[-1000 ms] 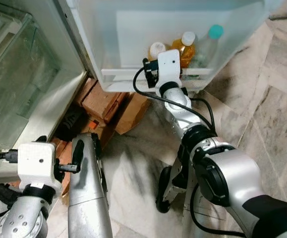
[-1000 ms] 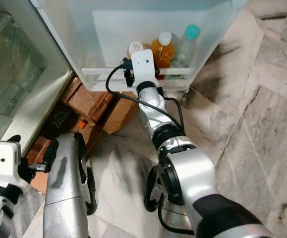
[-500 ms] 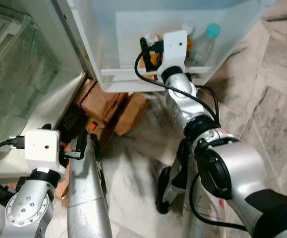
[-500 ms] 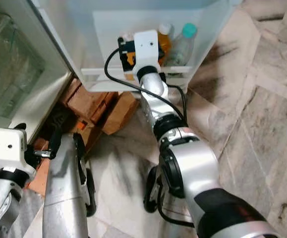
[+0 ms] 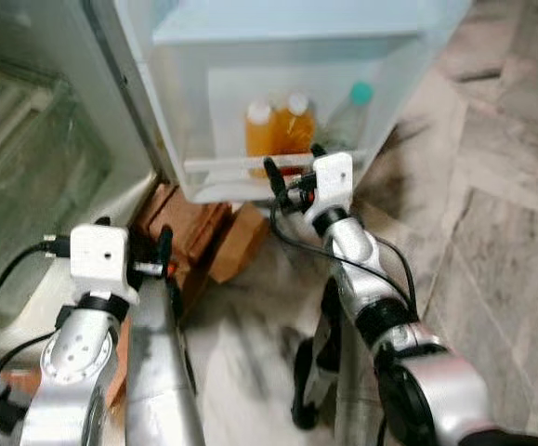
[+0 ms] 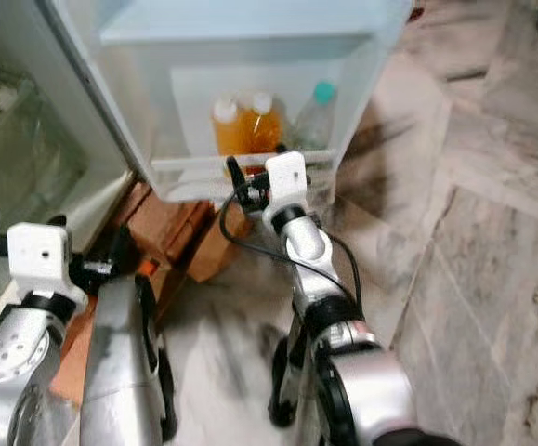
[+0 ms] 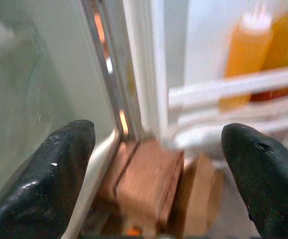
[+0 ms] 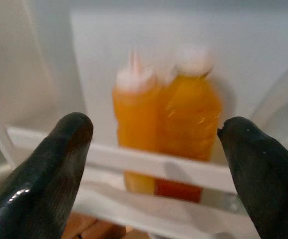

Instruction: Restocking fridge

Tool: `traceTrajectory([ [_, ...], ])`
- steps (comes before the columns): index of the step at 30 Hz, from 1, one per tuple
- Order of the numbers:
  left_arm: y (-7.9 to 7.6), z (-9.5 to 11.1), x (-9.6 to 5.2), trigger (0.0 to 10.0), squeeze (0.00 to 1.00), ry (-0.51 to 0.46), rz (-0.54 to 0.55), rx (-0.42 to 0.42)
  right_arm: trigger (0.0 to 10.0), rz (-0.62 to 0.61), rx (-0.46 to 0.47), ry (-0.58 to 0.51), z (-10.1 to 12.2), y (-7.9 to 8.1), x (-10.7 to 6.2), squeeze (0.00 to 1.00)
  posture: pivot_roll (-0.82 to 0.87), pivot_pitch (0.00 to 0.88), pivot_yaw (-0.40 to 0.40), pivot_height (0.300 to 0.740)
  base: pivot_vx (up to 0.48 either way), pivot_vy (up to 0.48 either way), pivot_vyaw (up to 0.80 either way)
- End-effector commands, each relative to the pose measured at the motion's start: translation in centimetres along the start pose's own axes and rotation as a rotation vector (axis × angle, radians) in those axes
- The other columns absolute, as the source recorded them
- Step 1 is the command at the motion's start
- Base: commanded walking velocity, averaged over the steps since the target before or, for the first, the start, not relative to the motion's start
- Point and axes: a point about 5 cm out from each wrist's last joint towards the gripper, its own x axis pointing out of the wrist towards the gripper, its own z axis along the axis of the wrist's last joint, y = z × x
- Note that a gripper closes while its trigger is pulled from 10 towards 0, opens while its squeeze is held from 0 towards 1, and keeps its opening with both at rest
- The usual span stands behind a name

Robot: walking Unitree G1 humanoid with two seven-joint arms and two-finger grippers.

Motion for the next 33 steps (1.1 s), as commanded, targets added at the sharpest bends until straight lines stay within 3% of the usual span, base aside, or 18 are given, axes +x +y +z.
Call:
traceTrajectory([
  [1,0.1,-0.5,0.0,10.0,0.0,-0.001,0.013,0.009,10.0,-0.041,0.014,-0.019,0.2,-0.6,-0.7,0.0,0.19,0.022,-0.041,0.478,0.0,0.0,0.0],
  [4,0.0,-0.8,0.6,10.0,0.0,-0.004,0.012,0.001,10.0,-0.122,0.031,0.022,-0.6,-1.4,-2.0,0.0,0.17,0.0,-0.036,0.478,0.0,0.0,0.0],
  [6,-0.1,-1.1,0.9,10.0,0.0,-0.007,0.011,0.002,10.0,-0.171,-0.014,0.018,-1.0,-1.6,-4.3,0.0,0.15,0.0,-0.019,0.478,0.0,0.0,0.0],
  [7,-0.1,-1.1,0.9,10.0,0.0,-0.007,0.011,0.002,10.0,-0.171,-0.014,0.018,-1.0,-1.6,-4.3,0.0,0.15,0.0,-0.019,0.478,0.0,0.0,0.0],
  [8,-0.3,-1.2,1.1,10.0,0.0,-0.015,0.003,0.003,10.0,-0.182,0.018,0.031,-1.3,-1.5,-5.3,0.0,0.15,0.0,-0.019,0.478,0.0,0.0,0.0],
  [11,-0.6,-0.7,1.9,10.0,0.0,-0.052,-0.022,0.008,10.0,-0.178,0.059,0.02,-0.6,-1.3,-6.0,0.0,0.15,0.0,-0.021,0.488,0.0,0.0,0.0],
  [16,0.0,-0.3,3.4,10.0,0.0,-0.084,0.012,0.017,10.0,-0.147,0.043,0.005,0.5,-1.4,-5.0,0.0,0.14,0.0,-0.014,0.528,0.0,0.0,0.0],
  [20,0.1,-0.6,3.6,10.0,0.0,-0.062,0.008,0.064,10.0,-0.165,0.026,-0.011,1.6,-2.1,-4.6,0.0,0.13,0.0,-0.006,0.548,0.0,0.0,0.0],
  [23,-0.3,0.1,3.5,10.0,0.0,-0.099,-0.03,0.092,10.0,-0.168,0.017,-0.007,2.0,-2.6,-4.7,0.0,0.12,0.0,-0.012,0.573,0.0,0.0,0.0],
  [30,-0.1,-0.4,3.8,10.0,0.0,-0.104,0.017,0.057,10.0,-0.165,0.033,0.017,1.9,-2.3,-5.1,0.0,0.11,0.0,-0.038,0.618,0.0,0.0,0.0],
  [33,-0.4,-1.0,3.6,10.0,0.0,-0.077,-0.029,0.008,10.0,-0.159,0.042,0.032,1.8,-2.2,-5.4,0.0,0.1,0.0,-0.048,0.638,0.0,0.0,0.0],
])
